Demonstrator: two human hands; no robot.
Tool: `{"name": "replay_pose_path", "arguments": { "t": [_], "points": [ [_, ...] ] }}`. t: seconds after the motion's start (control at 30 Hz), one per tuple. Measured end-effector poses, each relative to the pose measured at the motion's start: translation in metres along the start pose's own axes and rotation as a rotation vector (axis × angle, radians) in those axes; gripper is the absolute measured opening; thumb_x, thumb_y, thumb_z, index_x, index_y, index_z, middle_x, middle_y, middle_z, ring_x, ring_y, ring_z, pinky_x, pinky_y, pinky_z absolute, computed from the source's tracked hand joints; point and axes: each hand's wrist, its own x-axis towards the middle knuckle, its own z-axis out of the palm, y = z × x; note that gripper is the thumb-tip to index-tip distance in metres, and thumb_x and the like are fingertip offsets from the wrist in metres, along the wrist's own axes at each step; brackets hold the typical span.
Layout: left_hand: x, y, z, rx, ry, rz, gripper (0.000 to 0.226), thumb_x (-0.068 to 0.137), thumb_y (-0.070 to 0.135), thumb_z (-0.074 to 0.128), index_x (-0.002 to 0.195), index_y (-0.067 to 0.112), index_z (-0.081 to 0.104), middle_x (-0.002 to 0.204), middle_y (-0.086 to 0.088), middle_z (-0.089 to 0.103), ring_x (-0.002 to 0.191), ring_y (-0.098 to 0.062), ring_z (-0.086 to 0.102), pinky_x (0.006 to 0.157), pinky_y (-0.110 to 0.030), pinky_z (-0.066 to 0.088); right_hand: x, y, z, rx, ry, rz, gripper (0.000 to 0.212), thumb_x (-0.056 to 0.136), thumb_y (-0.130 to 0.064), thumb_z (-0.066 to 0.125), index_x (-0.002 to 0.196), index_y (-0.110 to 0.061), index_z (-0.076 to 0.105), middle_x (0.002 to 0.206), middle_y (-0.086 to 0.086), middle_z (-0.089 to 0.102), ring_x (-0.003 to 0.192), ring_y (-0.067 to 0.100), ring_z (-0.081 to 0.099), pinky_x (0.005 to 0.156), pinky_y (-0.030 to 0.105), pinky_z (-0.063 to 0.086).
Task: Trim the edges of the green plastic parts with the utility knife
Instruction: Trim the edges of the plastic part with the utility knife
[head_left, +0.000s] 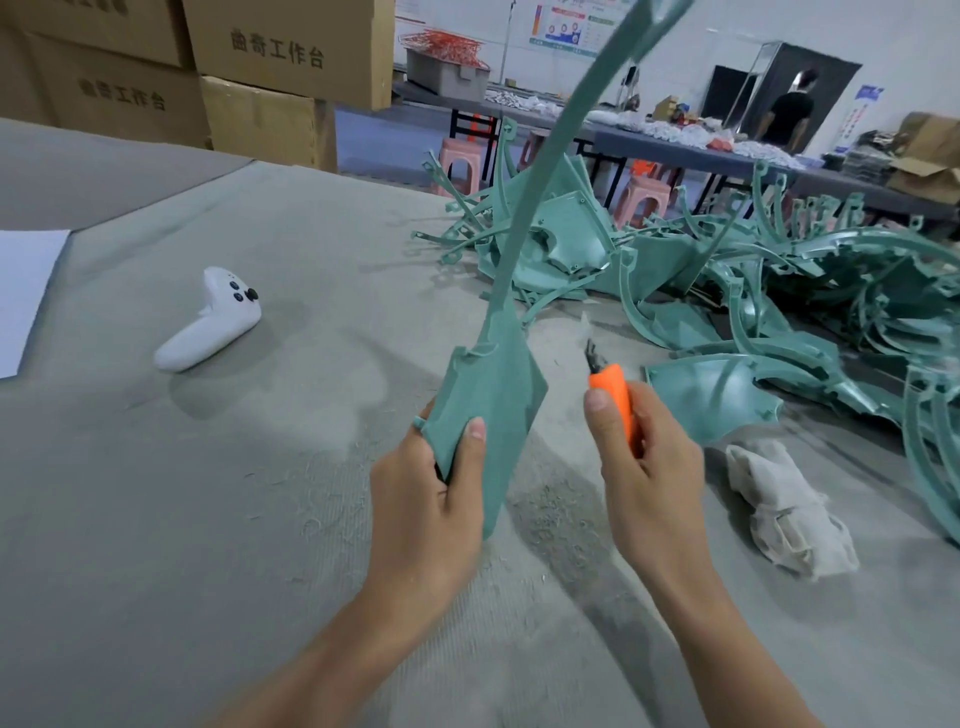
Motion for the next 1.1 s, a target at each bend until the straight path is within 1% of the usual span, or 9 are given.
{"name": "replay_pose_path", "arguments": {
  "t": [0.17, 0.27, 0.53, 0.67, 0.73, 0.8, 0.9, 1.0, 1.1],
  "points": [
    [0.0, 0.001, 0.0, -0.019, -0.034, 0.025, 0.027, 0.088, 0.03, 0.052, 0.063, 0.033, 0.043, 0.064, 0.0, 0.054, 0.059, -0.01, 0.052, 0.045, -0.011, 0.034, -0.008, -0.015, 0.004, 0.216, -0.081, -0.049, 0.037, 0.093, -0.061, 0.048, 0.074, -0.03, 0.05, 0.06, -0.007, 0.034, 0.052, 0.007, 0.031, 0.047, 0.037, 0.032],
    [0.001, 0.001, -0.001, 0.017, -0.075, 0.106, 0.03, 0.09, 0.026, 0.053, 0.066, 0.041, 0.041, 0.07, 0.022, 0.057, 0.054, -0.001, 0.052, 0.044, -0.005, 0.032, -0.009, -0.02, 0.003, 0.352, -0.128, -0.001, 0.04, 0.087, -0.062, 0.055, 0.082, -0.023, 0.058, 0.06, -0.003, 0.037, 0.052, 0.018, 0.033, 0.048, 0.037, 0.028],
    [-0.002, 0.0, 0.0, 0.035, -0.141, 0.177, 0.026, 0.092, 0.023, 0.053, 0.072, 0.038, 0.047, 0.066, 0.026, 0.054, 0.051, 0.001, 0.049, 0.045, -0.002, 0.03, -0.006, -0.023, -0.004, 0.641, -0.11, 0.072, 0.012, 0.084, -0.027, 0.069, 0.094, -0.02, 0.07, 0.054, 0.009, 0.031, 0.041, 0.015, 0.03, 0.04, 0.024, 0.03],
    [-0.004, 0.0, 0.001, 0.03, -0.204, 0.194, 0.008, 0.094, 0.023, 0.051, 0.102, 0.022, 0.05, 0.061, 0.022, 0.05, 0.047, -0.001, 0.045, 0.044, -0.004, 0.028, -0.007, -0.024, -0.005, 0.651, -0.08, 0.05, 0.016, 0.084, -0.022, 0.07, 0.099, -0.024, 0.074, 0.052, 0.004, 0.033, 0.04, 0.015, 0.032, 0.04, 0.025, 0.031],
    [-0.005, 0.0, 0.001, 0.032, -0.214, 0.186, 0.003, 0.094, 0.022, 0.052, 0.097, 0.023, 0.052, 0.06, 0.022, 0.05, 0.047, -0.001, 0.045, 0.043, -0.004, 0.028, -0.007, -0.023, -0.005, 0.63, -0.089, 0.04, 0.016, 0.084, -0.02, 0.07, 0.098, -0.025, 0.075, 0.051, 0.002, 0.035, 0.041, 0.016, 0.032, 0.042, 0.026, 0.031],
    [-0.005, 0.001, 0.001, 0.024, -0.2, 0.183, 0.022, 0.093, 0.021, 0.053, 0.075, 0.033, 0.053, 0.059, 0.021, 0.049, 0.045, 0.0, 0.045, 0.042, -0.004, 0.027, -0.008, -0.023, -0.002, 0.579, -0.099, 0.025, 0.02, 0.083, -0.019, 0.07, 0.101, -0.026, 0.076, 0.051, 0.005, 0.034, 0.043, 0.024, 0.029, 0.044, 0.032, 0.029],
    [-0.003, 0.003, -0.001, 0.046, -0.178, 0.169, 0.039, 0.091, 0.018, 0.054, 0.066, 0.046, 0.042, 0.058, 0.024, 0.05, 0.044, 0.005, 0.045, 0.041, -0.002, 0.027, -0.013, -0.024, 0.001, 0.514, -0.105, -0.027, 0.025, 0.084, -0.016, 0.07, 0.106, -0.028, 0.075, 0.052, 0.004, 0.034, 0.046, 0.031, 0.029, 0.046, 0.035, 0.028],
    [-0.002, 0.003, -0.002, 0.07, -0.151, 0.129, 0.042, 0.091, 0.017, 0.056, 0.061, 0.041, 0.037, 0.062, 0.026, 0.054, 0.046, 0.004, 0.047, 0.042, -0.003, 0.028, -0.015, -0.026, -0.001, 0.403, -0.068, -0.136, 0.016, 0.084, -0.014, 0.07, 0.093, -0.026, 0.075, 0.049, -0.016, 0.038, 0.044, 0.011, 0.03, 0.046, 0.022, 0.03],
    [-0.002, -0.001, -0.002, 0.099, -0.144, 0.094, 0.049, 0.091, 0.007, 0.061, 0.059, 0.035, 0.037, 0.063, 0.025, 0.054, 0.045, 0.002, 0.048, 0.04, -0.005, 0.029, -0.009, -0.022, -0.003, 0.362, -0.002, -0.118, 0.009, 0.086, -0.029, 0.073, 0.094, -0.029, 0.071, 0.05, -0.012, 0.04, 0.045, 0.005, 0.034, 0.046, 0.021, 0.032]
  ]
}}
